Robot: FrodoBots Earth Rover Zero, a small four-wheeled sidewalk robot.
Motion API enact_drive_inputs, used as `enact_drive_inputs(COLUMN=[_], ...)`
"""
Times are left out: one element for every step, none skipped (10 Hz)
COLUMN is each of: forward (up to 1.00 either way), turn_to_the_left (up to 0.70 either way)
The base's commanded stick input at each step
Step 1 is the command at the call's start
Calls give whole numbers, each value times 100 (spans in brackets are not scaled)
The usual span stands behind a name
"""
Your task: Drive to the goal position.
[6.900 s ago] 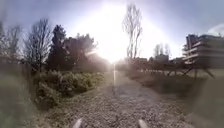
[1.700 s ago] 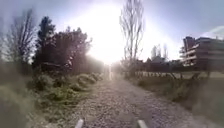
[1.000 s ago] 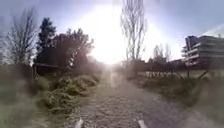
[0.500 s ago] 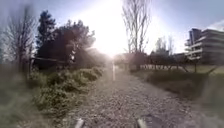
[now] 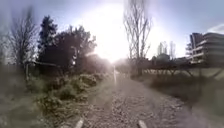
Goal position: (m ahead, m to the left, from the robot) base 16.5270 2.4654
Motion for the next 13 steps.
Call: enact_drive_inputs(forward=[50,50,50,50,50,50,50,50,50,50,50,50,50], turn_to_the_left=[0,0,0,0,0,0,0,0,0,0,0,0,0])
